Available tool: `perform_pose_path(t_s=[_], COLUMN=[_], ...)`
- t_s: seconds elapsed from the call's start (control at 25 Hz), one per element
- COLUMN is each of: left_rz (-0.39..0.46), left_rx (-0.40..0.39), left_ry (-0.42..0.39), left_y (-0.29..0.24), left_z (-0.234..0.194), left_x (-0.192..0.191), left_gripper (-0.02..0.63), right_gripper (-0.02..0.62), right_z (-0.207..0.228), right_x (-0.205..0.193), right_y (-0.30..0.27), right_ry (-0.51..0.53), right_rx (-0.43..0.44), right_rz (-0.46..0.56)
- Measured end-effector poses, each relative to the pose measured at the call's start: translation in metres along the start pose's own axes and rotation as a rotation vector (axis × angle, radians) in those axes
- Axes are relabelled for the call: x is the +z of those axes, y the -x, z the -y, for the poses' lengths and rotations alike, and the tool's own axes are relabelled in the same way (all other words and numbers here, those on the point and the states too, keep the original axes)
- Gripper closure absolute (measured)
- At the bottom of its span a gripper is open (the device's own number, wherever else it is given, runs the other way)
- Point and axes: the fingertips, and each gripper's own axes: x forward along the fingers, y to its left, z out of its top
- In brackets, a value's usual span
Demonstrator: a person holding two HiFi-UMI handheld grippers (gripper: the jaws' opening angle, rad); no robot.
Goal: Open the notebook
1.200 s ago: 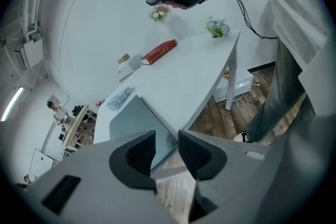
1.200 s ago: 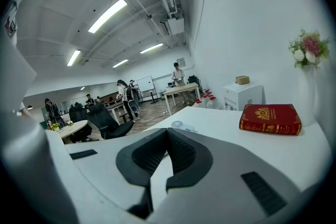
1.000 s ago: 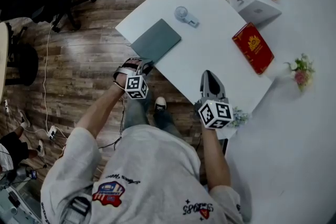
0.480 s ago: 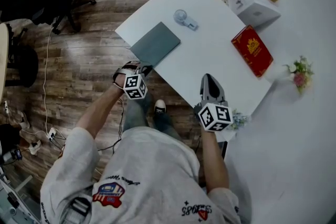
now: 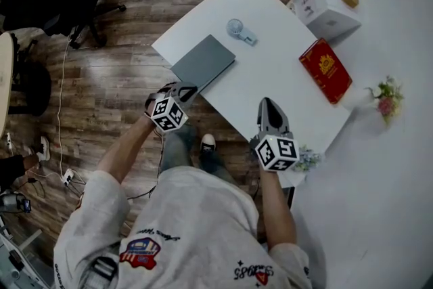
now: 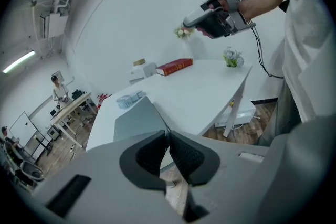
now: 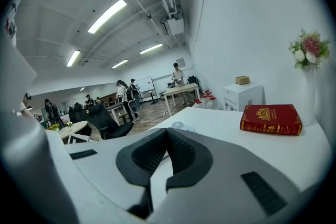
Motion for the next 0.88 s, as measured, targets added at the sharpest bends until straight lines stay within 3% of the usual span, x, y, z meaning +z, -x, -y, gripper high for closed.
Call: perform_pose_path(t_s=[0.44,0.88], left_rz=[0.124,0.205], left_rx=[0.058,0.097], left_ry=[0.245,0.369], left_y=[0.028,0.055], left_z=[-0.031,-0.067], left_x=[0.009,0.011], left_gripper=[0.583,0.584], right_gripper=[0.601,0.601], right_z=[-0.023,-0.041], right_x=[0.010,0.022], right_y=[-0.017,-0.043], right_ry=[0.019,0.022], right_rx=[0.025,0.036], right_rz=[0.007,0.009])
